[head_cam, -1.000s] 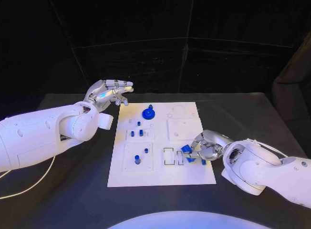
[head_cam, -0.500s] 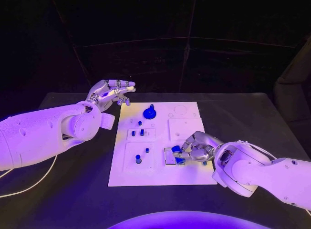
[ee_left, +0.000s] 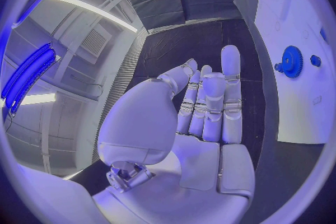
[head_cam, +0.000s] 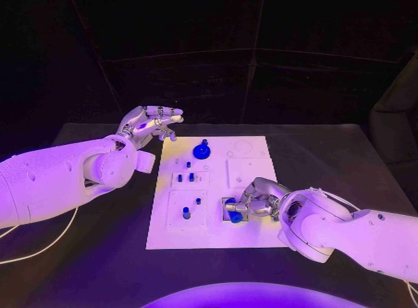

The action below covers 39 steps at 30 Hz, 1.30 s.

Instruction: Assemble the parts on the task board

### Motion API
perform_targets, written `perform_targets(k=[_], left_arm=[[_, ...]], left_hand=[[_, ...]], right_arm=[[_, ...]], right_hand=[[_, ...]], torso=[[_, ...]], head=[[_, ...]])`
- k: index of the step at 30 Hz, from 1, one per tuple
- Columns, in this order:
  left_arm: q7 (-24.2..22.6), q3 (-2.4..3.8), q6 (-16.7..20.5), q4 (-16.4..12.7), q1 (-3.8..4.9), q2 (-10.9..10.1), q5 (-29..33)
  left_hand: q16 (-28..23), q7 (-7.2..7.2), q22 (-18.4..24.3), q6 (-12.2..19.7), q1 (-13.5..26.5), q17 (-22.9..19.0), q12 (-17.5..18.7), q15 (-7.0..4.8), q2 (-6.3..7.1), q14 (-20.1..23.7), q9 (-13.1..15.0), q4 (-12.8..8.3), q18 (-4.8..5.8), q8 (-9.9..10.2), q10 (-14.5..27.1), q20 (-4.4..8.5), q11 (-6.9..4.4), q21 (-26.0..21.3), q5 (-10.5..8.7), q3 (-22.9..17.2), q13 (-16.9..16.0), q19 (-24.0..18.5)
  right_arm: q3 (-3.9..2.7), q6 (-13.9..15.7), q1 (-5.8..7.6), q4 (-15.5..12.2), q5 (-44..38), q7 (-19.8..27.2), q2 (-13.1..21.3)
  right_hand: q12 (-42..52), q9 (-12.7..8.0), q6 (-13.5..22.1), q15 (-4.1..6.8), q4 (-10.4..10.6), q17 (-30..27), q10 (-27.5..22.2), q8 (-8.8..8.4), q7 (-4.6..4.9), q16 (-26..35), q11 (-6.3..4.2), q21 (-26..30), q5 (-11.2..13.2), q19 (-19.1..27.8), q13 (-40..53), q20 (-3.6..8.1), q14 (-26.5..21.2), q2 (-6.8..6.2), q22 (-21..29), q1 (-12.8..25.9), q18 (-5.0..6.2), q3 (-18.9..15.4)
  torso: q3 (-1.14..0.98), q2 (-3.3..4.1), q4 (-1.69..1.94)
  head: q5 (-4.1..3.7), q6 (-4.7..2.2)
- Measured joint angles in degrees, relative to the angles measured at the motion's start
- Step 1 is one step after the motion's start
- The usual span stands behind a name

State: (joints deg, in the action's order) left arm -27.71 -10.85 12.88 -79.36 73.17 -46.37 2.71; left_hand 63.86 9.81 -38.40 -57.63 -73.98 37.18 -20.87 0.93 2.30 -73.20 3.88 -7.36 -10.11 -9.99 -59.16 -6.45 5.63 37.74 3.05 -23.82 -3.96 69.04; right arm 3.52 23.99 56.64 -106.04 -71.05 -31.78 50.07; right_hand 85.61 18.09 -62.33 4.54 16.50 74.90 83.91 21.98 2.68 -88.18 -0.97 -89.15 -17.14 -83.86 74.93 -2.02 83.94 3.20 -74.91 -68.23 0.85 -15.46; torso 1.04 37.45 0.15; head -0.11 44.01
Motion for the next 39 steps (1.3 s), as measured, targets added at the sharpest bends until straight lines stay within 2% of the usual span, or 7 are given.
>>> perform_targets(k=[5, 10, 13, 15, 21, 32, 39], left_arm=[[0.07, 0.00, 0.01, -0.06, 0.01, -0.05, 0.00], [0.12, 0.00, 0.02, -0.07, 0.01, -0.05, 0.00], [0.14, 0.00, 0.02, -0.08, 0.01, -0.05, 0.00], [0.17, 0.00, 0.02, -0.08, 0.01, -0.05, 0.00], [0.27, 0.00, 0.01, -0.08, 0.01, -0.05, 0.00], [0.43, 0.00, 0.01, -0.03, 0.01, -0.03, 0.00], [0.48, 0.00, 0.01, 0.00, 0.01, -0.02, 0.00]], left_hand=[[0.00, 0.00, 0.00, 0.00, 0.00, 0.00, 0.00, 0.00, 0.00, 0.00, 0.00, 0.00, 0.00, 0.00, 0.00, 0.00, 0.00, 0.00, 0.00, 0.00, 0.00, 0.00], [0.00, 0.00, 0.00, 0.00, 0.00, 0.00, 0.00, 0.00, 0.00, 0.00, 0.00, 0.00, 0.00, 0.00, 0.00, 0.00, 0.00, 0.00, 0.00, 0.00, 0.00, 0.00], [0.00, 0.00, 0.00, 0.00, 0.00, 0.01, 0.00, 0.00, 0.00, 0.00, 0.00, 0.00, 0.00, 0.00, 0.00, 0.00, 0.00, 0.00, 0.00, 0.00, 0.00, 0.00], [0.00, 0.00, -0.01, 0.00, 0.00, 0.01, 0.00, 0.00, 0.00, 0.00, 0.00, 0.00, 0.00, 0.00, 0.00, 0.00, 0.00, 0.00, 0.00, 0.00, 0.00, 0.00], [0.00, 0.00, -0.01, 0.00, 0.00, 0.01, 0.00, 0.00, 0.00, 0.00, 0.00, 0.00, 0.00, 0.00, 0.00, 0.00, 0.00, 0.00, 0.00, 0.00, 0.00, 0.00], [0.00, 0.00, -0.02, 0.00, 0.00, 0.01, 0.00, 0.00, 0.00, 0.00, 0.00, 0.00, 0.00, 0.00, 0.00, 0.00, 0.00, 0.00, 0.00, 0.00, 0.00, 0.00], [0.00, 0.00, -0.02, 0.00, 0.00, 0.01, 0.00, 0.00, 0.00, 0.00, 0.00, 0.00, 0.00, 0.00, 0.00, 0.00, 0.00, 0.00, 0.00, 0.00, 0.00, 0.00]], right_arm=[[0.00, 0.16, 0.00, 0.38, -0.91, -0.80, -0.72], [-0.01, 0.41, 0.01, 0.65, -1.42, -1.02, -1.15], [-0.01, 0.51, 0.01, 0.85, -1.66, -1.10, -1.19], [-0.01, 0.59, 0.02, 0.92, -1.86, -1.13, -1.18], [-0.01, 0.74, 0.02, 0.63, -2.28, -0.69, -0.71], [-0.01, 0.69, 0.02, -0.29, -3.14, 1.81, 0.23], [-0.04, 1.53, 0.08, -2.15, -2.45, 3.15, 4.85]], right_hand=[[-1.61, 0.21, 1.10, 0.00, 0.16, 0.00, -0.09, -0.70, 0.69, 0.32, -0.08, 0.42, 10.50, 0.00, 0.00, 0.00, 0.00, -1.25, 0.00, 2.83, 0.00, -1.74], [-3.76, 0.22, 2.00, 0.00, 0.37, 0.04, -0.09, -1.07, 0.98, 0.87, -0.08, 1.09, 13.64, 0.00, 0.00, 0.00, 0.00, -3.73, 0.00, 5.31, 0.00, -0.73], [-4.94, 0.51, 2.06, 0.00, 0.50, 0.04, -0.09, -1.07, 0.92, 1.01, -0.08, 1.37, 14.11, 0.00, 0.00, 0.00, 0.00, -7.77, 0.00, 9.34, 0.01, 2.64], [-5.23, 0.59, 2.06, 0.00, 0.48, 0.04, -0.09, -1.07, 0.92, 1.16, -0.08, 1.37, 14.11, 0.00, 0.00, 0.00, 0.00, -8.93, 0.00, 10.50, 0.01, 3.70], [-5.36, 1.13, 2.01, 0.00, -0.27, 0.04, -0.09, -0.47, 0.87, 1.16, -0.07, 1.37, 13.78, 0.00, 0.00, 0.00, 0.00, -7.74, 0.00, 6.95, 0.00, 6.31], [-4.90, 3.14, 1.65, -0.01, -7.51, 0.03, 0.13, 2.81, 0.51, 1.16, -0.28, 1.37, 11.11, -0.21, 0.01, 0.20, 0.00, -5.72, 0.00, -6.90, 0.01, 7.98], [-4.89, 2.05, 5.38, -0.05, -7.01, 0.03, 0.13, 0.42, 1.61, 1.16, 0.59, 1.63, 5.61, -0.21, 0.02, 0.20, 0.04, -4.50, 0.00, -6.09, 0.01, 6.70]], torso=[[-0.03, -0.02, 0.00], [-0.03, -0.06, -0.03], [-0.03, -0.08, -0.03], [-0.03, -0.08, -0.03], [-0.05, -0.10, -0.04], [-0.10, -0.09, -0.09], [-0.07, -0.09, -0.09]], head=[[0.11, 0.00], [0.12, 0.00], [0.12, 0.05], [0.03, 0.07], [-0.03, 0.12], [0.10, 0.05], [-0.30, -0.07]])
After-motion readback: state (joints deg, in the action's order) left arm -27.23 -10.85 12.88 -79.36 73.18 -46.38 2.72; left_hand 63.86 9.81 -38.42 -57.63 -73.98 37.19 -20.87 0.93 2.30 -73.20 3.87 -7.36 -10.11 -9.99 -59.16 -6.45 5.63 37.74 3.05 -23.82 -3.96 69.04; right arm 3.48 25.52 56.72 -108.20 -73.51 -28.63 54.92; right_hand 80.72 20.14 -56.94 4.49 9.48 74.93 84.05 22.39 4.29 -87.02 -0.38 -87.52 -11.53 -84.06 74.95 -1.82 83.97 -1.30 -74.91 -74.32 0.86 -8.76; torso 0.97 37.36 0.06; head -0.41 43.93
